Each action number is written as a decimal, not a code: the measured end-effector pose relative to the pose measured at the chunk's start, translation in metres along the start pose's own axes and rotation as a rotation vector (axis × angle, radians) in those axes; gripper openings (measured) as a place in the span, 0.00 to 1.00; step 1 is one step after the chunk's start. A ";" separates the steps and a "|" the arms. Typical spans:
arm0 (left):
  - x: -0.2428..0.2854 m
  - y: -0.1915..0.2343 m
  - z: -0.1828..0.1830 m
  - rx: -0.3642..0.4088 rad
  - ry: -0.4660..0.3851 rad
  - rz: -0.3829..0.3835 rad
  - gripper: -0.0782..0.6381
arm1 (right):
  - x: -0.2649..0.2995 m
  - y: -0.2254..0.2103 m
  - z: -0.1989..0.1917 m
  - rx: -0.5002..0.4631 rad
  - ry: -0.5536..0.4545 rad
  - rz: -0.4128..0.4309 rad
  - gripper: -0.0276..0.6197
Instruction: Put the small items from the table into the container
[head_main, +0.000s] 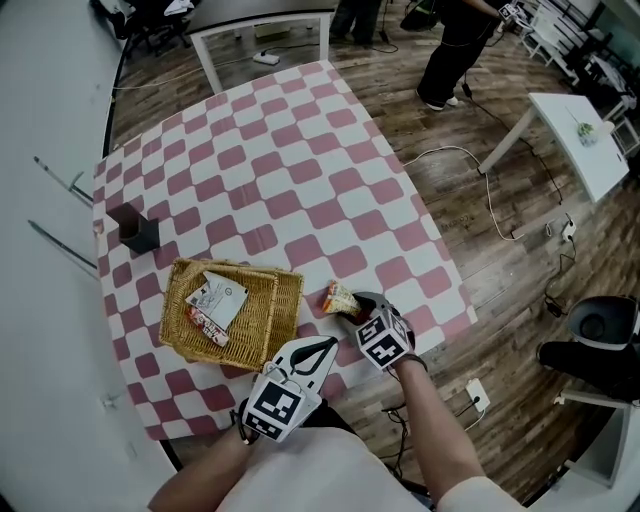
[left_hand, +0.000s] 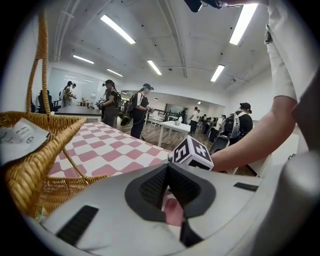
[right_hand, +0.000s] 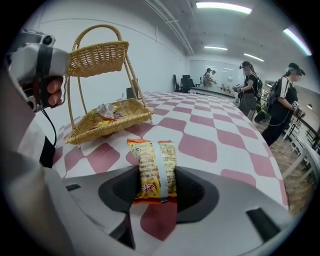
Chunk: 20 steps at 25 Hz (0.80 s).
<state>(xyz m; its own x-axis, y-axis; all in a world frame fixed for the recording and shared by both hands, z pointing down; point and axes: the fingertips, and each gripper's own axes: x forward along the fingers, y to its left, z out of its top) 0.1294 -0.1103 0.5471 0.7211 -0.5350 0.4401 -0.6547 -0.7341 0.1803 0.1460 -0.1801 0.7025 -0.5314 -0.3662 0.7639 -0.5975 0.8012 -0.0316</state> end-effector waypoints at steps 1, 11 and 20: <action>-0.001 0.000 0.000 0.001 -0.001 0.001 0.10 | -0.002 0.001 0.001 0.001 -0.004 0.004 0.38; -0.011 0.000 0.004 0.019 -0.016 0.001 0.10 | -0.018 0.011 0.017 0.033 -0.073 0.000 0.37; -0.032 -0.013 0.013 0.042 -0.058 -0.037 0.10 | -0.055 0.022 0.041 0.085 -0.163 -0.051 0.37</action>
<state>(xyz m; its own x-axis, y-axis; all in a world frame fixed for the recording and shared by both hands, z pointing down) 0.1181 -0.0890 0.5196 0.7574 -0.5294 0.3822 -0.6181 -0.7700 0.1582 0.1378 -0.1619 0.6332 -0.5853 -0.4825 0.6516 -0.6710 0.7394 -0.0552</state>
